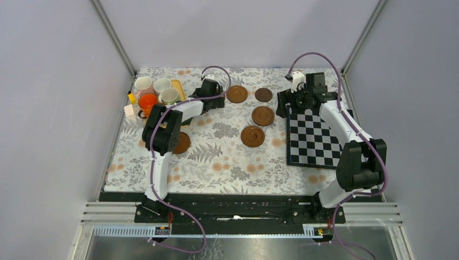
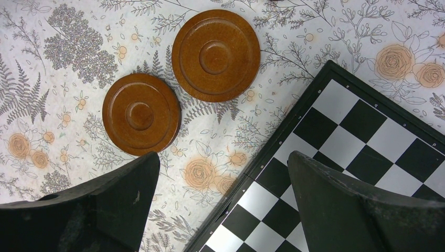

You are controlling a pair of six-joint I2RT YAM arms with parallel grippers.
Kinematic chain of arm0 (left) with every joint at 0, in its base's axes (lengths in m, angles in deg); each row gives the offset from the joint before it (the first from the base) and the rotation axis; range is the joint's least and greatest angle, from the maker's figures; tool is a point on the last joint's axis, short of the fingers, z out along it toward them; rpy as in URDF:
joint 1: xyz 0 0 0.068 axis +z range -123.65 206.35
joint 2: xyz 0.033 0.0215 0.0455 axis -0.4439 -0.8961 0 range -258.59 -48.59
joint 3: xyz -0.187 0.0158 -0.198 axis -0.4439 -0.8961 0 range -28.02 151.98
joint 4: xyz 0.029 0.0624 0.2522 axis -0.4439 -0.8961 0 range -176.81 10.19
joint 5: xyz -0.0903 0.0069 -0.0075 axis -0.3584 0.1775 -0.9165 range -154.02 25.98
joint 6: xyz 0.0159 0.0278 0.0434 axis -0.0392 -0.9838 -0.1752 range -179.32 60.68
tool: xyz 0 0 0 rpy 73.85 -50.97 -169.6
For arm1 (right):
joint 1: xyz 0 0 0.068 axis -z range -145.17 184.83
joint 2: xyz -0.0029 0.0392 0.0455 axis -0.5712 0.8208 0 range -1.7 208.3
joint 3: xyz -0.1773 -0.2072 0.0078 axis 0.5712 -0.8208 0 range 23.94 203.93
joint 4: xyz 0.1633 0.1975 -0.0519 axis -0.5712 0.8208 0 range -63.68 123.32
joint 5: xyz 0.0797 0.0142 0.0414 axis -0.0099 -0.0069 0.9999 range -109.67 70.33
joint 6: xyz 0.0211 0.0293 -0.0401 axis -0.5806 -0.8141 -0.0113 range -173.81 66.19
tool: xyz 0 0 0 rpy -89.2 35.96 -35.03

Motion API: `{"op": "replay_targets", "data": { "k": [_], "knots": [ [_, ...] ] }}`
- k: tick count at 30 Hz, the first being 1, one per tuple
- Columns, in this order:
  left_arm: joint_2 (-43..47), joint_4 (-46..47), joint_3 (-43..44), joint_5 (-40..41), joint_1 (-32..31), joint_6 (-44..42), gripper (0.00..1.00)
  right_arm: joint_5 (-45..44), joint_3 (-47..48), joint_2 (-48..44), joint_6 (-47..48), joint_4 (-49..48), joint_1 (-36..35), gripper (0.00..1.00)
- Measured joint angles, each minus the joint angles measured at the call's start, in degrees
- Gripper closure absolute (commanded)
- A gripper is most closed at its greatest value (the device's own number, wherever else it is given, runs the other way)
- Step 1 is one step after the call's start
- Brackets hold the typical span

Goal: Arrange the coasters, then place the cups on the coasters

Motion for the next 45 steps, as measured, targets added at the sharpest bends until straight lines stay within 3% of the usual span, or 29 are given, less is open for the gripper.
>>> {"op": "replay_targets", "data": {
  "k": [13, 20, 29, 33, 38, 45],
  "knots": [
    [-1.6, -0.9, 2.71, -0.31, 1.05, 0.59, 0.23, 0.81, 0.0, 0.0, 0.0, 0.0, 0.0, 0.0],
    [-2.03, -0.94, 3.52, -0.76, 1.53, -0.26, 0.08, 1.36, -0.02, 0.0, -0.02, 0.0, 0.02, 0.0],
    [0.85, -7.1, 3.48, -4.11, 1.68, -4.87, 0.02, 1.57, -0.02, 0.0, -0.04, 0.04, 0.0, 0.0],
    [6.86, -10.49, 2.67, -6.4, 1.62, -8.96, 0.01, 2.25, -0.02, 0.0, 0.0, 0.15, 0.02, 0.01],
    [21.29, -14.34, -2.14, -13.44, 1.57, -16.37, 0.01, 4.44, -0.02, 0.0, 0.76, 0.7, 0.02, 0.0],
    [42.82, -25.46, -20.48, -28.22, 1.77, -31.06, 0.01, 7.89, -1.86, -2.27, 3.17, 3.5, 0.07, 0.0]
  ]
}}
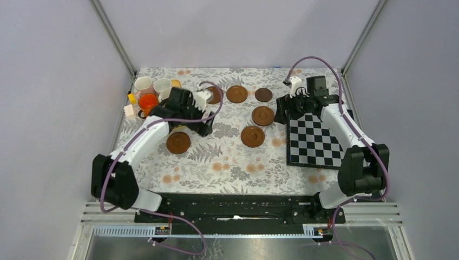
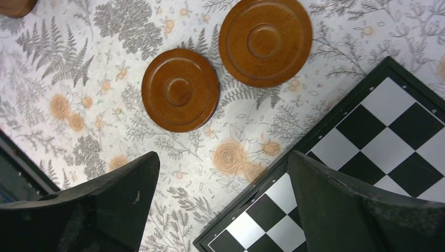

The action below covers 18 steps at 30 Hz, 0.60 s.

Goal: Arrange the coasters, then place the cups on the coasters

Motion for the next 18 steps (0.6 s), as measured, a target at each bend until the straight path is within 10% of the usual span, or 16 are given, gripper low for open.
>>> {"op": "replay_targets", "data": {
  "k": [18],
  "knots": [
    [9.66, -24.79, -15.67, -10.01, 31.19, -43.08, 0.05, 5.14, -3.93, -1.64, 2.03, 2.99, -0.02, 0.0]
  ]
}}
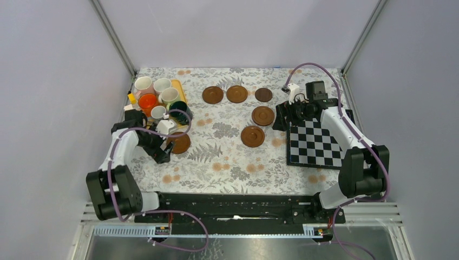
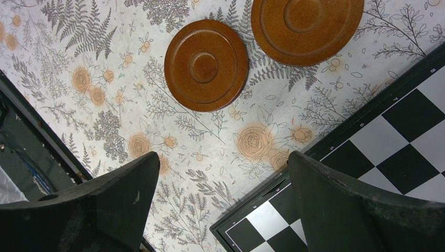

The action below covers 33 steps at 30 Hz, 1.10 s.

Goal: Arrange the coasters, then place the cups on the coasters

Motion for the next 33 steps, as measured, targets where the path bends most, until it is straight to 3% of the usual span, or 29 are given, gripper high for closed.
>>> {"op": "replay_targets", "data": {
  "k": [6, 19, 23, 33],
  "knots": [
    [-7.26, 2.56, 0.0, 0.09, 6.71, -10.12, 0.08, -0.02, 0.0, -0.13, 0.0, 0.02, 0.0, 0.0],
    [-16.65, 10.82, -1.03, -0.48, 7.13, -18.08, 0.14, -0.09, 0.0, -0.57, 0.0, 0.0, 0.0, 0.0],
    [-16.87, 12.76, -1.2, -0.61, 5.7, -18.03, 0.17, -0.11, 0.0, -0.57, 0.0, 0.0, 0.0, 0.0],
    [-15.93, 17.22, -2.78, -0.42, -4.74, -13.68, 0.28, -0.17, -0.02, -0.57, 0.0, 0.0, 0.0, 0.0]
  ]
}}
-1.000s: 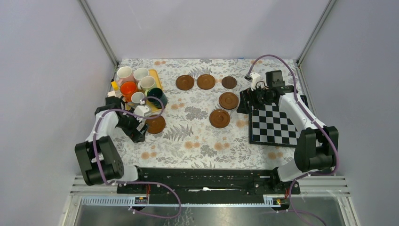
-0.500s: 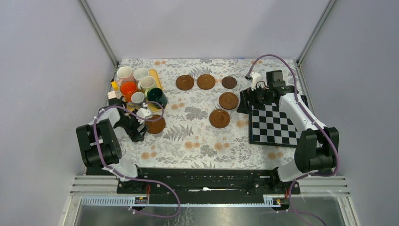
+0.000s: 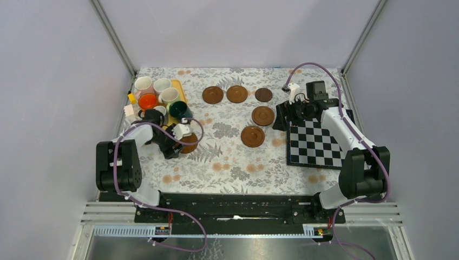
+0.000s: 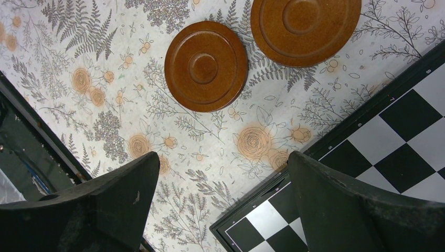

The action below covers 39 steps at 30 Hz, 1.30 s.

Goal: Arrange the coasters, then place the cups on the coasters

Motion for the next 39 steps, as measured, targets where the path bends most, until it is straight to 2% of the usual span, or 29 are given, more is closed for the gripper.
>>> {"op": "replay_targets", "data": {
  "k": [7, 13, 18, 28, 34, 39],
  "knots": [
    [1.05, 4.98, -1.42, 1.62, -13.11, 9.64, 0.27, -0.02, -0.09, 0.0, 0.0, -0.02, 0.0, 0.0],
    [-0.61, 10.84, -0.66, 4.55, -21.49, 23.43, 0.22, -0.09, -0.92, -0.17, 0.02, -0.02, 0.0, 0.01],
    [-2.78, 16.57, 0.7, 7.58, -24.79, 34.21, 0.21, -0.72, -3.08, -1.09, -0.28, -0.52, 0.0, 0.03],
    [-7.06, 23.28, 4.04, 14.99, -29.64, 50.38, 0.24, -5.01, -6.95, -2.78, -0.61, -1.64, -2.01, 0.05],
    [-8.87, 27.12, 5.14, 19.37, -29.77, 58.23, 0.27, -7.37, -8.15, -3.63, -0.39, -1.77, -3.28, 0.05],
    [-9.16, 27.78, 5.44, 21.73, -30.64, 61.02, 0.27, -8.35, -8.28, -4.04, -0.11, -1.79, -3.3, 0.05]
  ]
}}
